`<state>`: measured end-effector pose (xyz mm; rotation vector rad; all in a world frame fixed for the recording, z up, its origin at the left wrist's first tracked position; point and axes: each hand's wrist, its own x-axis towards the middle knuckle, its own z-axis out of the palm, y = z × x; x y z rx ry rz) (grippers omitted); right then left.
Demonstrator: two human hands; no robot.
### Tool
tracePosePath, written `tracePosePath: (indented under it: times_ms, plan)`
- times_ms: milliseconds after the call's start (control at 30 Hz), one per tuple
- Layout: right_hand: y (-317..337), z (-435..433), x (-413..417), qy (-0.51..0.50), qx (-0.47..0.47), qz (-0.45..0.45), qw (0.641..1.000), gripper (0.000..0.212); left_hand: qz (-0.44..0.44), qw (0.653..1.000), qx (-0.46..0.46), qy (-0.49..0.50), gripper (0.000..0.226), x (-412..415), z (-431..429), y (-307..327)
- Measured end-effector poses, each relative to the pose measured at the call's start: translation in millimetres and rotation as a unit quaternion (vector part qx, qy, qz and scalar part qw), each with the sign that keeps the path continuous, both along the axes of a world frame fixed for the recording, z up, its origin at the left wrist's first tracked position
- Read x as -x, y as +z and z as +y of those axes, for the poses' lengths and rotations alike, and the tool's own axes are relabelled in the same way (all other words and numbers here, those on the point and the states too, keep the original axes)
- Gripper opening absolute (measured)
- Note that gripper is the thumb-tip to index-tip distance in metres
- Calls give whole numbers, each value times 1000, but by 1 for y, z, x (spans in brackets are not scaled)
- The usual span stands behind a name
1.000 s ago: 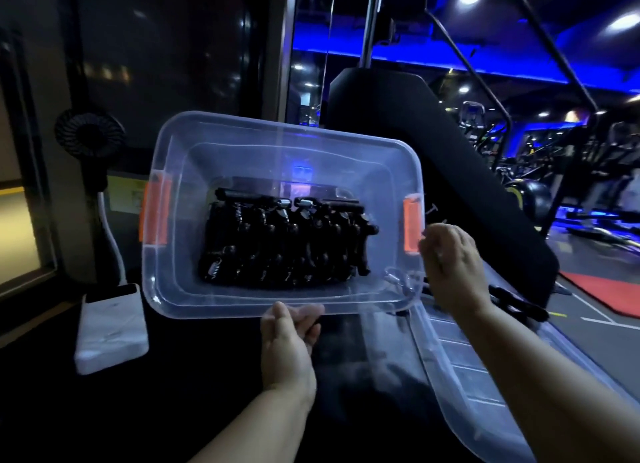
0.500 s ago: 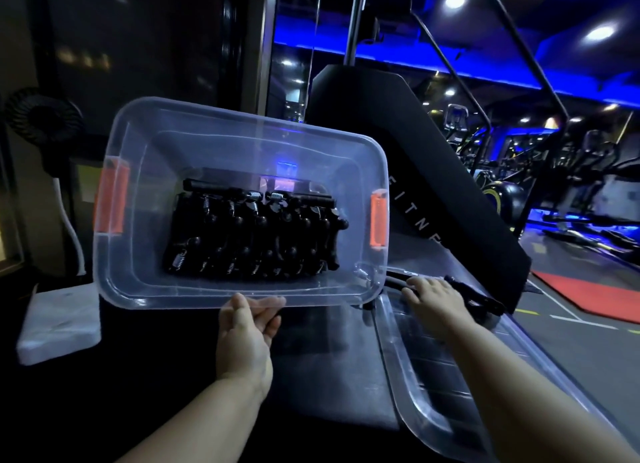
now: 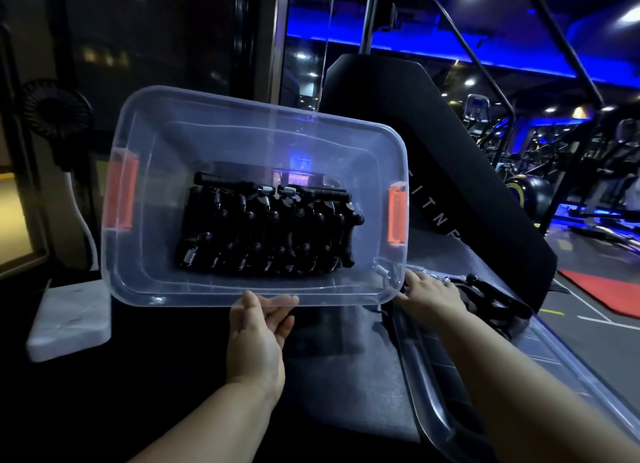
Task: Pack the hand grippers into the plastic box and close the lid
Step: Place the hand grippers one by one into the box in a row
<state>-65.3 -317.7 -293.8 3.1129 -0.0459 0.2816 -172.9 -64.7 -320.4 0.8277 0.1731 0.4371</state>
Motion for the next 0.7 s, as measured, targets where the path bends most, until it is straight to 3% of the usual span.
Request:
tracePosePath:
  times_ms: [700]
  plan:
    - [9,-12,18,91,17,21,995,65,12,1000,-3,3,30,4,0,4]
